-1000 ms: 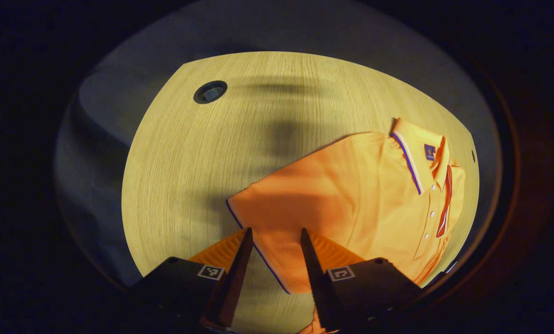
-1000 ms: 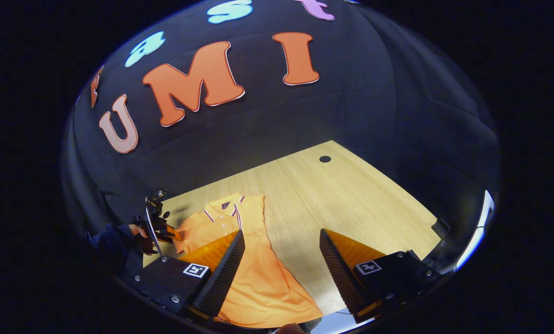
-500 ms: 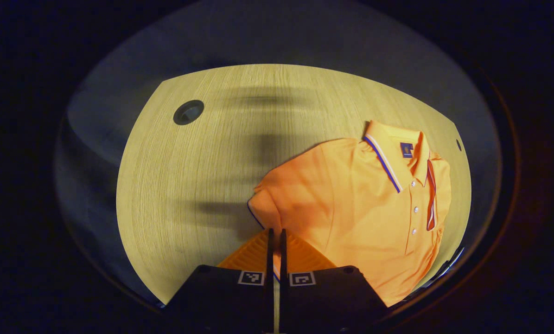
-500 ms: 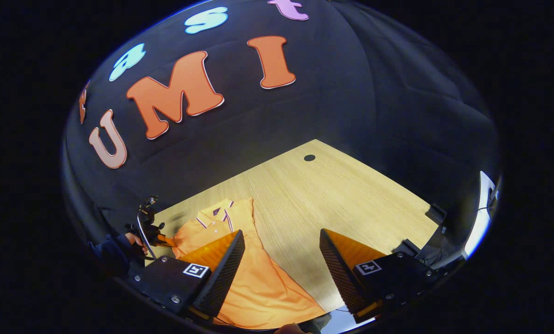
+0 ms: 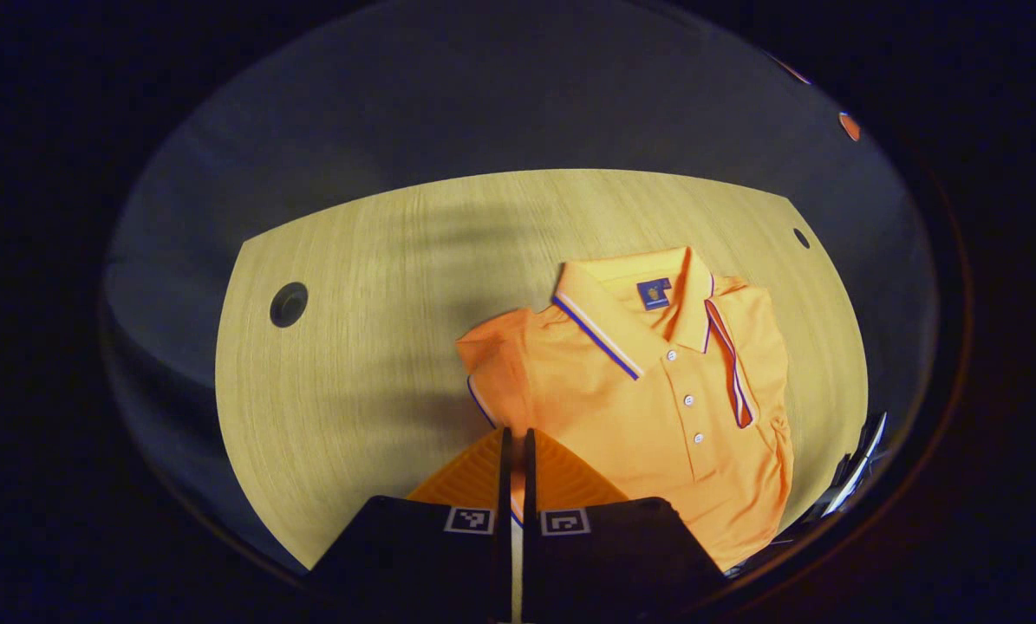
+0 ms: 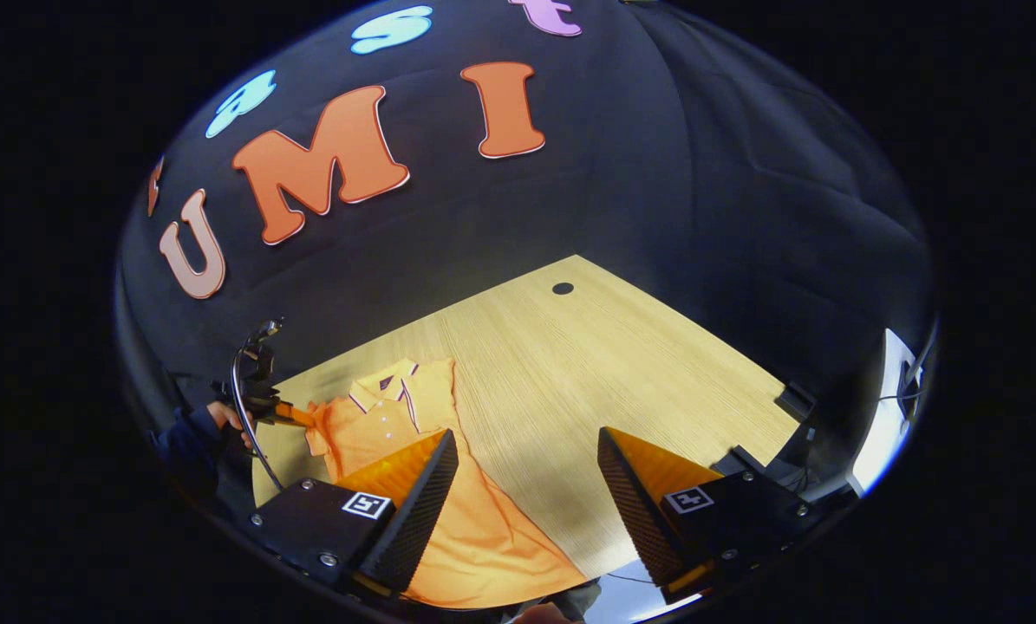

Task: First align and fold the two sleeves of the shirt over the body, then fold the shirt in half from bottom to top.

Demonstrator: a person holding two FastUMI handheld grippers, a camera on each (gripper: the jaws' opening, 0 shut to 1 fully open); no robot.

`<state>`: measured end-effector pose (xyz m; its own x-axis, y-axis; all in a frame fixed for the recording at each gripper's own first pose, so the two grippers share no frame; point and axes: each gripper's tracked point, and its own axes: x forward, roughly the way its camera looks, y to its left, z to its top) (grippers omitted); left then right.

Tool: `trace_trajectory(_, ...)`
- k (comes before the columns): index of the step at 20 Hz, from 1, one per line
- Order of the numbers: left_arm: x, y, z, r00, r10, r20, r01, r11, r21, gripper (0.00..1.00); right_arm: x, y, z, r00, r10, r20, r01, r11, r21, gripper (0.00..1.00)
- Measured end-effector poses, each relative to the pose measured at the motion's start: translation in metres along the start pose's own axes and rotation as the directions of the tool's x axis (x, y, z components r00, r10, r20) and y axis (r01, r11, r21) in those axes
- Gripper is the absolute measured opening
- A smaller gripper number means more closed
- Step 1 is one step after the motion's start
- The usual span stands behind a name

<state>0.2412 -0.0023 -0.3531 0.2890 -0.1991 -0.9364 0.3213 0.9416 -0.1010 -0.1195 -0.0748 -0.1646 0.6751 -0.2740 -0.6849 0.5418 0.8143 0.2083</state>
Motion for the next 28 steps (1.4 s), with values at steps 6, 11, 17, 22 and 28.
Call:
trace_trajectory(6, 0.005, -0.069, 0.014, 0.982, -0.186, 0.038, 0.185, 0.983, 0.009, 0.29, -0.012, -0.006, 0.001, 0.999, -0.035, 0.005, 0.035, 0.999, 0.009, 0.99)
trace_trajectory(11, -0.027, -0.080, 0.009, 0.963, -0.243, 0.114, 0.244, 0.970, 0.005, 0.81, -0.012, -0.004, 0.004, 1.000, -0.011, 0.007, 0.011, 1.000, -0.017, 0.99)
trace_trajectory(17, -0.096, -0.075, -0.013, 0.933, -0.161, 0.321, 0.176, 0.984, -0.018, 0.97, 0.004, 0.017, 0.016, 0.995, 0.091, 0.044, -0.084, 0.987, -0.135, 0.99)
trace_trajectory(22, -0.171, -0.081, -0.033, 0.874, -0.074, 0.481, 0.116, 0.992, -0.057, 0.96, 0.008, 0.044, 0.040, 0.969, 0.222, 0.110, -0.191, 0.952, -0.240, 0.99)
trace_trajectory(28, -0.252, -0.082, -0.057, 0.728, 0.083, 0.680, 0.018, 0.990, -0.140, 0.96, -0.001, 0.077, 0.039, 0.909, 0.384, 0.165, -0.305, 0.880, -0.364, 0.99)
